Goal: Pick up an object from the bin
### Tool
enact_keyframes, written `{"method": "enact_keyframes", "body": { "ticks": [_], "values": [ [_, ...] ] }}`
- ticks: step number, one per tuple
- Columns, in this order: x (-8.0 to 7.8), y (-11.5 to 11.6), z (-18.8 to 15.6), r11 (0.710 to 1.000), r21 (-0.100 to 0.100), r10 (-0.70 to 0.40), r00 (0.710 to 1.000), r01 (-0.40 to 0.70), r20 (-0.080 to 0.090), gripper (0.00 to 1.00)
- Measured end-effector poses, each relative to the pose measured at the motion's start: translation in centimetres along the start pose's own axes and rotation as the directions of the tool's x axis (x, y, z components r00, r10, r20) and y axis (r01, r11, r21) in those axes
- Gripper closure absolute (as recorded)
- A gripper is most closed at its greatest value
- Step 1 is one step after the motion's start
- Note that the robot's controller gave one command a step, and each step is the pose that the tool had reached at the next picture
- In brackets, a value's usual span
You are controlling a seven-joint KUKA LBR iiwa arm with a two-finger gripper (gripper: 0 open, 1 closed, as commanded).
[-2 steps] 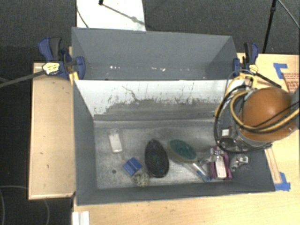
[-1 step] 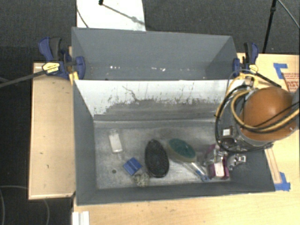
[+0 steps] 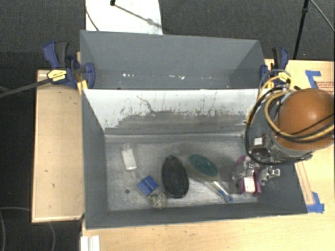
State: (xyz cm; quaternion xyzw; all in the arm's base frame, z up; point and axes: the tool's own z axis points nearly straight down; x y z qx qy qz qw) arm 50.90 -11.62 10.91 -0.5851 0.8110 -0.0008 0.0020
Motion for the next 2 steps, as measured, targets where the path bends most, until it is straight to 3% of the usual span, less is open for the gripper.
{"method": "enact_keyframes", "body": {
  "ticks": [1,2],
  "values": [
    [-0.1,-0.1,-2.0,1.0,-0.001,0.005,1.0,-0.005,0.0,1.0],
    [-0.2,-0.2,-7.2,1.0,0.002,0.01,1.0,-0.01,0.0,1.0]
  ]
}}
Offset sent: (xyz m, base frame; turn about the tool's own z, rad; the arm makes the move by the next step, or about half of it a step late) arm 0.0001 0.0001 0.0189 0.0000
